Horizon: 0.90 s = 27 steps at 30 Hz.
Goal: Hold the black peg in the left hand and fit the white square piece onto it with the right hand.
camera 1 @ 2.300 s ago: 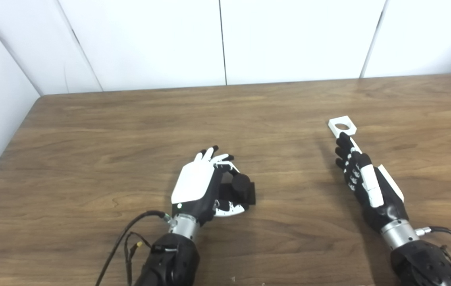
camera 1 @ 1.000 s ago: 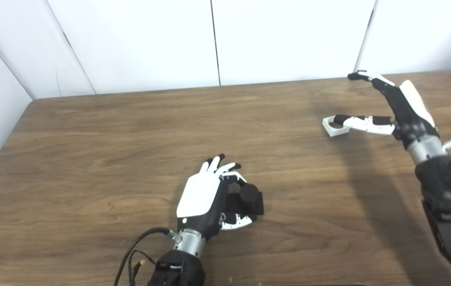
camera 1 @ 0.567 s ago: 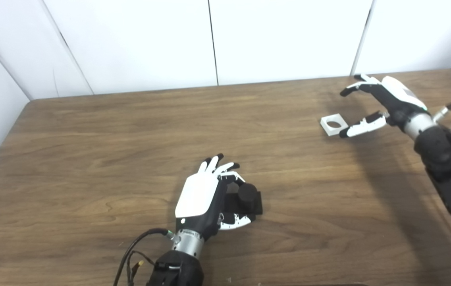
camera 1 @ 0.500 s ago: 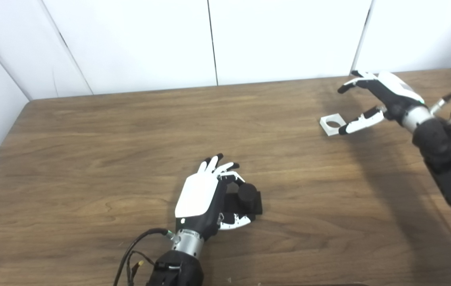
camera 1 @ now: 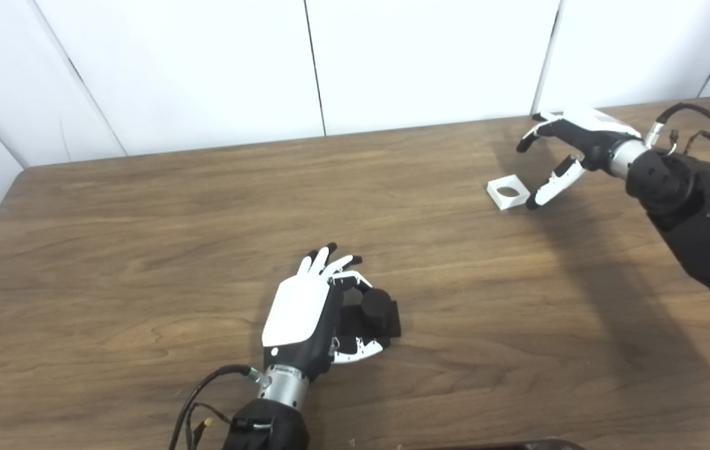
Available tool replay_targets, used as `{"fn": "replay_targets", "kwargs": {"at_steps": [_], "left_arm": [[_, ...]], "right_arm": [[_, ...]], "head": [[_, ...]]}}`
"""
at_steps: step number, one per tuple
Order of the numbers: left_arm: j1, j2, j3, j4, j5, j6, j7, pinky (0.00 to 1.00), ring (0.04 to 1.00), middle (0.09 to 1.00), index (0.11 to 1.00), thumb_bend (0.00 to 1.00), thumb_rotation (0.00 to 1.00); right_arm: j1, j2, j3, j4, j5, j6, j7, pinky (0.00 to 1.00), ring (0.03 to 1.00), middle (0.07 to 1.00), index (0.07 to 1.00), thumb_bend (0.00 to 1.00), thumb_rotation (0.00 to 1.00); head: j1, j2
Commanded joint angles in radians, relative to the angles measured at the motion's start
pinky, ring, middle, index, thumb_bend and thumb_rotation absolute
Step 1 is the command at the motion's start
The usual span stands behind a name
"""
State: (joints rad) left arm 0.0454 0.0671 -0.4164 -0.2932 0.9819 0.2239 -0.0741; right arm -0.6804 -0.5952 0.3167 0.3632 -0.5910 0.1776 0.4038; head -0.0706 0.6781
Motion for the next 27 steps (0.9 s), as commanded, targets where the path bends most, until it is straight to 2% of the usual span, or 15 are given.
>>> {"fn": "replay_targets", "kwargs": {"at_steps": [1,11,23,27], "left_arm": [[0.001,0.013,0.004,0.02,0.009,-0.002,0.002,1.0,0.989,0.863,0.485,0.52,0.07],[-0.012,0.013,0.008,0.02,0.025,0.007,-0.023,1.0,0.988,0.867,0.486,0.52,0.08],[-0.016,0.009,0.008,0.035,0.039,0.006,-0.006,1.0,0.982,0.861,0.485,0.52,0.08],[-0.02,0.008,0.005,0.034,0.05,0.015,-0.019,1.0,0.985,0.866,0.487,0.52,0.08]], "right_arm": [[-0.079,-0.031,0.0,-0.008,-0.017,-0.036,-0.001,1.0,1.0,0.997,0.741,0.99,0.23],[-0.11,-0.03,0.048,0.003,-0.059,-0.036,0.036,1.0,1.0,1.0,0.71,0.96,0.21],[-0.106,-0.004,0.042,0.019,-0.041,-0.05,0.038,1.0,1.0,1.0,0.718,0.97,0.2],[-0.11,0.002,0.05,0.031,-0.047,-0.053,0.038,1.0,1.0,1.0,0.72,0.98,0.22]], "head": [[-0.001,0.001],[0.005,0.001],[0.009,0.0],[0.014,0.001]]}}
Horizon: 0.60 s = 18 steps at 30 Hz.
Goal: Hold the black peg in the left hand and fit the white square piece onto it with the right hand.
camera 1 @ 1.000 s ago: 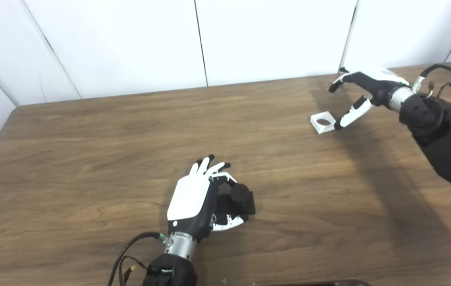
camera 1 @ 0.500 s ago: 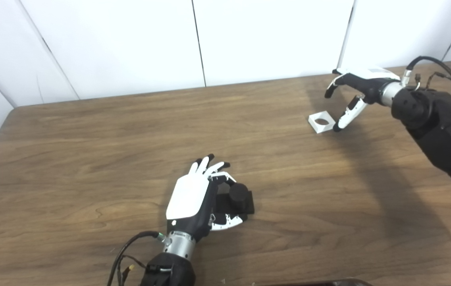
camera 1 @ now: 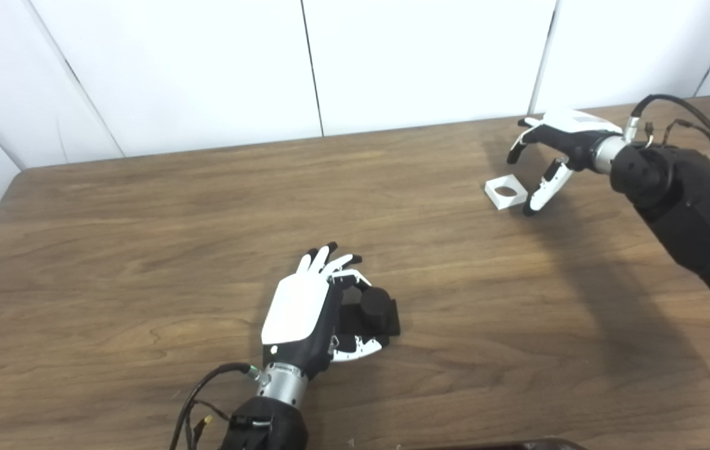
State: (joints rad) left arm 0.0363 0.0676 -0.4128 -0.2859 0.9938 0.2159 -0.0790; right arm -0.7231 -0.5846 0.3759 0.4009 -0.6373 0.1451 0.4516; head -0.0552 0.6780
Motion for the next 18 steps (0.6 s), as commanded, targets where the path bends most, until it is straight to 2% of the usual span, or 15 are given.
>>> {"fn": "replay_targets", "kwargs": {"at_steps": [1,18], "left_arm": [[-0.012,0.006,0.002,0.029,0.039,0.022,-0.011,1.0,0.984,0.866,0.487,0.52,0.08],[-0.006,0.002,0.002,0.031,0.041,0.015,0.003,1.0,0.978,0.863,0.486,0.52,0.08]], "right_arm": [[-0.067,-0.005,-0.007,-0.006,-0.004,-0.019,-0.01,1.0,1.0,1.0,0.721,0.98,0.22],[-0.067,0.038,0.0,0.056,-0.012,-0.047,-0.055,1.0,1.0,1.0,0.712,0.99,0.22]], "head": [[-0.001,0.001],[0.01,0.002]]}}
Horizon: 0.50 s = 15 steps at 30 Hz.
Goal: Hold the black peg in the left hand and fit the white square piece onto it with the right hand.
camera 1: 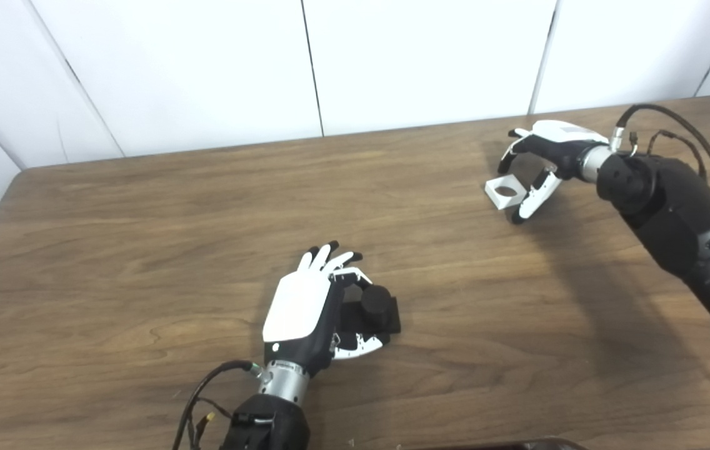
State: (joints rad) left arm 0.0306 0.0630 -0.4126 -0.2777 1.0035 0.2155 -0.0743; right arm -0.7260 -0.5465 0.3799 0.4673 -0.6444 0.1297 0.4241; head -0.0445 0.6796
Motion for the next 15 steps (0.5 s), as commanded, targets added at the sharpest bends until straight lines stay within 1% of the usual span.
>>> {"fn": "replay_targets", "kwargs": {"at_steps": [1,6,10,15], "left_arm": [[0.0,0.007,0.001,0.023,0.033,0.014,0.0,1.0,0.977,0.862,0.486,0.52,0.08],[0.0,0.006,-0.001,0.017,0.042,0.023,-0.011,1.0,0.981,0.865,0.487,0.52,0.08],[0.001,0.005,0.0,0.021,0.034,0.017,-0.004,1.0,0.982,0.866,0.487,0.52,0.08],[0.001,0.005,0.0,0.017,0.04,0.023,-0.012,1.0,0.98,0.864,0.487,0.52,0.08]], "right_arm": [[-0.065,0.001,-0.003,-0.007,-0.006,-0.033,-0.029,1.0,1.0,1.0,0.712,0.99,0.21],[-0.069,0.006,-0.001,0.005,-0.008,-0.038,-0.034,1.0,1.0,1.0,0.711,0.98,0.22],[-0.068,0.01,-0.005,0.005,-0.008,-0.035,-0.038,1.0,1.0,0.994,0.7,0.96,0.2],[-0.062,0.008,-0.009,0.005,-0.006,-0.058,-0.064,1.0,1.0,0.974,0.675,0.94,0.19]], "head": [[-0.001,0.001],[0.0,0.001],[0.0,0.003],[0.0,0.003]]}}
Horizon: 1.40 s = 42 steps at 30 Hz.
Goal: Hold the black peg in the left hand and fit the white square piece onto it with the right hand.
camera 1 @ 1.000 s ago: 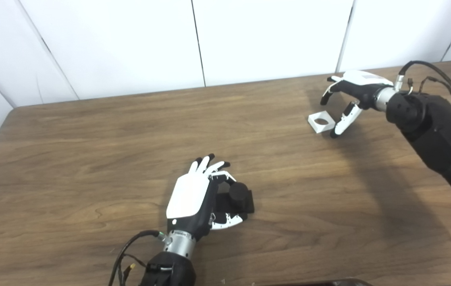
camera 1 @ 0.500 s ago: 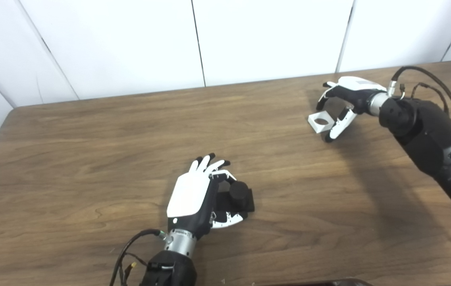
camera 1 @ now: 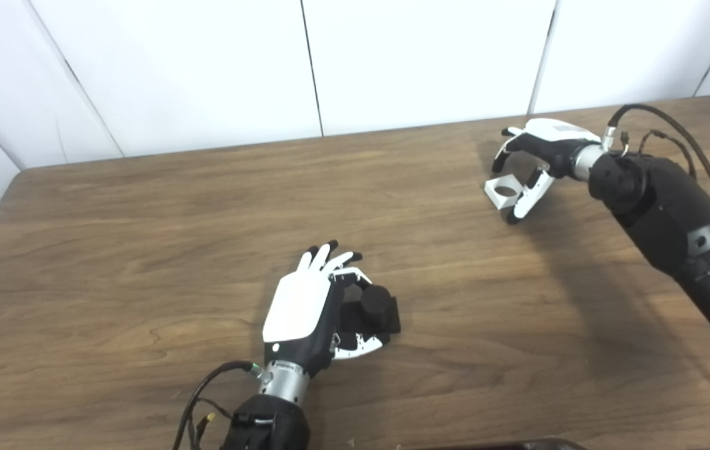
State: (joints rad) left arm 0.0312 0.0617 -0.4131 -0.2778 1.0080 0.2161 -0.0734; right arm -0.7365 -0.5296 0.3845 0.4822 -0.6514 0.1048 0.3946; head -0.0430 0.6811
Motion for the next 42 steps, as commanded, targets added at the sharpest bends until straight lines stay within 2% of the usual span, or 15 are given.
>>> {"fn": "replay_targets", "kwargs": {"at_steps": [1,6,13,23,34,42], "left_arm": [[0.0,0.008,0.0,0.017,0.039,0.022,-0.012,1.0,0.979,0.863,0.487,0.52,0.08],[-0.002,0.011,-0.003,0.015,0.057,0.017,-0.008,0.97,0.958,0.855,0.487,0.52,0.08],[-0.004,0.011,-0.001,0.009,0.056,0.017,-0.011,0.96,0.957,0.856,0.487,0.52,0.08],[-0.007,0.011,0.005,0.006,0.049,0.014,-0.012,0.96,0.957,0.855,0.486,0.52,0.08],[-0.005,0.008,0.007,-0.001,0.045,0.016,-0.016,0.97,0.964,0.858,0.486,0.52,0.08],[-0.006,0.01,0.006,-0.001,0.045,0.013,-0.018,0.97,0.963,0.857,0.487,0.52,0.08]], "right_arm": [[-0.05,-0.009,-0.014,-0.01,0.001,-0.038,-0.04,1.0,1.0,0.968,0.664,0.93,0.18],[-0.041,-0.008,-0.021,-0.01,0.008,-0.057,-0.058,1.0,1.0,0.955,0.616,0.9,0.16],[-0.033,-0.007,-0.026,-0.009,0.014,-0.071,-0.067,1.0,1.0,0.949,0.605,0.9,0.14],[-0.028,-0.005,-0.026,-0.008,0.019,-0.079,-0.071,1.0,1.0,0.948,0.61,0.91,0.15],[-0.026,-0.007,-0.019,-0.017,0.011,-0.061,-0.053,1.0,1.0,0.953,0.661,0.93,0.19],[-0.028,-0.01,-0.014,0.013,0.002,-0.065,-0.058,1.0,1.0,0.947,0.651,0.92,0.17]], "head": [[-0.001,0.001],[0.002,0.004],[0.006,0.008],[0.01,0.012],[0.007,0.011],[0.01,0.012]]}}
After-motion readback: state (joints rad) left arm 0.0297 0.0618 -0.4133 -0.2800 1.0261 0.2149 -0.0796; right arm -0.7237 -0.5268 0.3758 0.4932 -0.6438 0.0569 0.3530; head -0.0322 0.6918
